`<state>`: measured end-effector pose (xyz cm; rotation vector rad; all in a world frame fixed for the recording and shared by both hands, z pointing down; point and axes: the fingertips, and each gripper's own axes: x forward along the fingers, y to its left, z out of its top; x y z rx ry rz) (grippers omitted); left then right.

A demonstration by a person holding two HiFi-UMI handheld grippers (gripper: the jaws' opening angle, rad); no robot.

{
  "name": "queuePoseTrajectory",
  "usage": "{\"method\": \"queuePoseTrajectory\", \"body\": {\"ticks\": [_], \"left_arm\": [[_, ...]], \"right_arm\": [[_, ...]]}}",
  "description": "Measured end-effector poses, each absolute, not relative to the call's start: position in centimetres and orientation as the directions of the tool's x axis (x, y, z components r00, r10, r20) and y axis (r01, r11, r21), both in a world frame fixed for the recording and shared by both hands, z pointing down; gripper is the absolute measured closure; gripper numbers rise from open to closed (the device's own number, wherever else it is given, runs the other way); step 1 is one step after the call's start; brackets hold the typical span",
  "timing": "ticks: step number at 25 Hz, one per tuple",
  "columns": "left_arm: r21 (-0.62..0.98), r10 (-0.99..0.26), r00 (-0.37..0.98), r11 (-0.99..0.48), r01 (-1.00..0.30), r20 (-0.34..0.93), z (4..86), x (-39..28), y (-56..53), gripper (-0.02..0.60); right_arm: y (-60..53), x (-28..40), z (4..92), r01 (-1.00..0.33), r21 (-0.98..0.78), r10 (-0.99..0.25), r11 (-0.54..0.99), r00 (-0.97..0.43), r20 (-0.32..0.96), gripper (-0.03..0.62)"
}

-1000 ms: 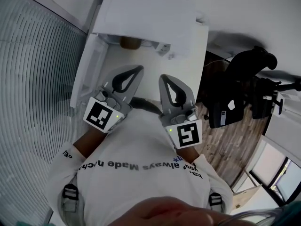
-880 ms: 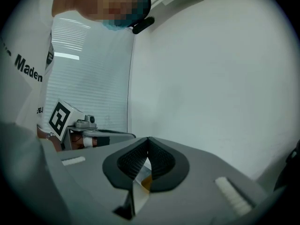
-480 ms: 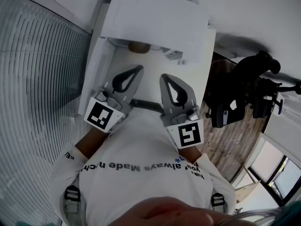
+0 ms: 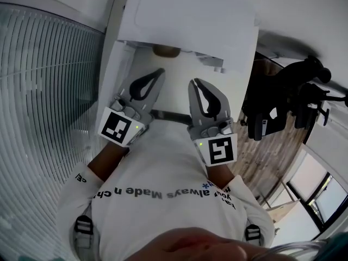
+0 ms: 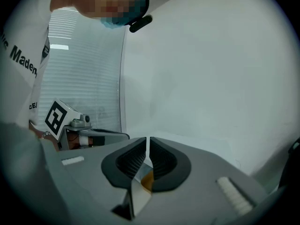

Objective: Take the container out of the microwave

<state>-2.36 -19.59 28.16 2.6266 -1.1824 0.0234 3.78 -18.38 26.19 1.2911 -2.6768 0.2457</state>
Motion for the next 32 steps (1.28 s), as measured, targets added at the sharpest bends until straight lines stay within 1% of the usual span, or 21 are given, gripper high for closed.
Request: {"method": "queuePoseTrajectory", "body": {"ticks": [7,19,23,32], "left_arm": [[0.238,-0.749,0.645,-0.606,-0.759,0.150,33.6,-4.0,-21.4,0.578],[0.225,-0.762,0.622,-0.584,-0.780,0.180,40.0,-4.8,-23.9,0.578],[0.214,-0.761,0.618,-0.582,-0.784,0.196,41.7,-4.7,-24.1,0.578],[0.237,-0.762,0.608,-0.562,-0.792,0.223,46.1,-4.9,-25.2,0.578]], "right_arm": [[-20.3,2.9,31.8,-0.787,-0.088,-0.747,0.611,-0.609,0.266,0.560],[-23.1,2.3,39.6,-0.786,-0.120,-0.714,0.606,-0.604,0.354,0.539],[-23.8,2.3,41.6,-0.799,-0.151,-0.717,0.582,-0.592,0.368,0.536],[-25.5,2.1,47.0,-0.822,-0.151,-0.716,0.549,-0.556,0.421,0.525]]}}
